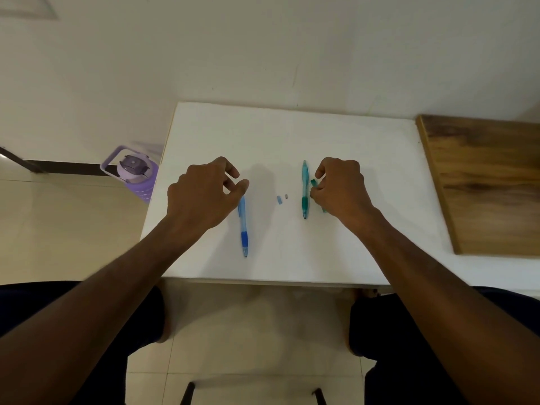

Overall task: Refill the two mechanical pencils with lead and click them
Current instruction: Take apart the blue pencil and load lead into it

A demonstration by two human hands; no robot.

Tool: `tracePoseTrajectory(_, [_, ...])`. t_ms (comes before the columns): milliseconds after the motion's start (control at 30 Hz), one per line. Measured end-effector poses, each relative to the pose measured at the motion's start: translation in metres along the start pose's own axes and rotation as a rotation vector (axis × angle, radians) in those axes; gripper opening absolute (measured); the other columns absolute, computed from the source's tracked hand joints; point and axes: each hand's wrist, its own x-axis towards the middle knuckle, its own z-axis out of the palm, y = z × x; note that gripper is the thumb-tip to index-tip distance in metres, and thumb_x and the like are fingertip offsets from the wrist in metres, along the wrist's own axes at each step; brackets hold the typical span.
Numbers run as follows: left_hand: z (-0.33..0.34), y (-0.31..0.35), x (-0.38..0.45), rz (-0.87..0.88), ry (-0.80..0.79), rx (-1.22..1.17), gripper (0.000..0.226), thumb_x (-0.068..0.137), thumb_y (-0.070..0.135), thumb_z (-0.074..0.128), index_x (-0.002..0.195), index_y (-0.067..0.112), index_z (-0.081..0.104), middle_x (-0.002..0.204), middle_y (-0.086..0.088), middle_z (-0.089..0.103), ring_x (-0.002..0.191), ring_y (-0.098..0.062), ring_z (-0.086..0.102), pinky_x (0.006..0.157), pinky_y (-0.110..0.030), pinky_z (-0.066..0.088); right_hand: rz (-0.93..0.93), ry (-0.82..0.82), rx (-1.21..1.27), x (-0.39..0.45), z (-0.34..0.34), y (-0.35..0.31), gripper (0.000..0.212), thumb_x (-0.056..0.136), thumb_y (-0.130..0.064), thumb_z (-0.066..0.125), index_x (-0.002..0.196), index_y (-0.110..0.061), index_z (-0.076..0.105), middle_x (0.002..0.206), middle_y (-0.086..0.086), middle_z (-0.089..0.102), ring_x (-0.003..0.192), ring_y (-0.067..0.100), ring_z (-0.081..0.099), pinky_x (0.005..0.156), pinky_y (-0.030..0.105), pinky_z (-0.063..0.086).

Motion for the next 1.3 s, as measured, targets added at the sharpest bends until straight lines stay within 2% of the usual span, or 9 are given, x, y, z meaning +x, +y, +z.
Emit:
tracePoseTrajectory(167, [0.000, 0.000, 0.002, 0.002, -0.004, -0.009, 0.038, 0.096, 0.064, 0.066, 0.111, 0.028, 0.067, 0.088, 0.018, 0.063, 0.078, -0.010, 0.063, 0.074, -0.032, 0.048, -0.008, 0.147, 0.060, 0.009, -0.022, 0.010, 0.019, 0.093, -0.027, 0.078, 0.106, -0.014, 0.073, 0.099, 0.006, 0.073, 0.088, 0.018, 0.070, 0.078, 0.021, 0.048])
tracePoseTrajectory(333, [-0.002, 0.000, 0.002, 0.011, 0.001, -0.009, 0.038, 0.096, 0.064, 0.065, 0.110, 0.028, 0.067, 0.087, 0.019, 0.063, 0.076, -0.009, 0.063, 0.073, -0.031, 0.048, 0.094, -0.094, -0.140, 0.012, -0.026, 0.023, 0.033, 0.085, -0.036, 0.086, 0.098, -0.008, 0.074, 0.099, 0.013, 0.072, 0.090, 0.027, 0.070, 0.078, 0.032, 0.055])
tracePoseTrajectory(500, [-0.003, 0.004, 0.001, 0.043, -0.027, -0.036, 0.033, 0.097, 0.060, 0.067, 0.109, 0.029, 0.067, 0.088, 0.018, 0.065, 0.076, -0.009, 0.064, 0.068, -0.028, 0.045, 0.088, -0.087, -0.108, 0.012, -0.025, 0.019, 0.023, 0.087, -0.024, 0.081, 0.097, -0.005, 0.073, 0.100, 0.013, 0.072, 0.085, 0.026, 0.070, 0.076, 0.031, 0.056])
tracePoseTrajectory(600, [-0.003, 0.007, 0.000, 0.100, -0.091, -0.145, 0.024, 0.098, 0.052, 0.071, 0.106, 0.029, 0.072, 0.087, 0.020, 0.067, 0.077, -0.006, 0.068, 0.073, -0.029, 0.056, 0.019, -0.057, 0.175, 0.009, -0.037, 0.007, 0.014, 0.086, -0.021, 0.081, 0.093, -0.011, 0.076, 0.084, 0.001, 0.076, 0.076, 0.015, 0.073, 0.074, 0.024, 0.057])
tracePoseTrajectory(733, [0.001, 0.017, 0.000, 0.163, -0.169, -0.318, 0.023, 0.098, 0.048, 0.072, 0.106, 0.030, 0.082, 0.082, 0.032, 0.067, 0.080, 0.016, 0.066, 0.067, 0.001, 0.046, -0.020, -0.326, 0.784, -0.013, -0.041, -0.023, 0.009, 0.086, -0.006, 0.080, 0.095, -0.008, 0.078, 0.082, 0.007, 0.081, 0.079, 0.022, 0.080, 0.075, 0.030, 0.065])
tracePoseTrajectory(833, [0.002, 0.023, -0.001, 0.183, -0.230, -0.363, 0.029, 0.092, 0.053, 0.075, 0.106, 0.031, 0.085, 0.073, 0.036, 0.065, 0.077, 0.018, 0.066, 0.064, 0.003, 0.044, -0.082, -0.486, 0.823, -0.022, -0.030, -0.035, 0.015, 0.087, -0.013, 0.084, 0.101, -0.010, 0.079, 0.090, 0.007, 0.082, 0.087, 0.021, 0.080, 0.081, 0.031, 0.065])
tracePoseTrajectory(1067, [-0.003, 0.020, -0.006, 0.157, -0.266, -0.424, 0.014, 0.088, 0.040, 0.085, 0.097, 0.029, 0.085, 0.068, 0.032, 0.069, 0.073, 0.012, 0.069, 0.064, 0.001, 0.045, 0.027, -0.535, 0.896, -0.021, -0.018, -0.033, 0.006, 0.087, -0.017, 0.083, 0.086, -0.022, 0.085, 0.097, 0.003, 0.082, 0.090, 0.019, 0.074, 0.087, 0.032, 0.063])
tracePoseTrajectory(1200, [-0.007, 0.025, -0.008, 0.193, -0.337, -0.320, 0.017, 0.092, 0.039, 0.082, 0.099, 0.023, 0.084, 0.087, 0.020, 0.075, 0.073, -0.003, 0.071, 0.066, -0.005, 0.051, 0.104, -0.450, 1.016, -0.016, -0.022, -0.036, 0.005, 0.091, -0.014, 0.078, 0.090, -0.018, 0.081, 0.098, -0.003, 0.082, 0.087, 0.010, 0.075, 0.076, 0.022, 0.059])
tracePoseTrajectory(1300, [-0.010, 0.022, -0.007, 0.157, -0.297, -0.312, 0.020, 0.093, 0.041, 0.080, 0.099, 0.023, 0.082, 0.090, 0.014, 0.077, 0.076, -0.005, 0.071, 0.065, -0.005, 0.051, -0.043, -0.245, 0.678, -0.012, -0.031, -0.028, 0.003, 0.089, -0.020, 0.081, 0.091, -0.023, 0.082, 0.086, -0.011, 0.080, 0.080, 0.001, 0.074, 0.070, 0.013, 0.057])
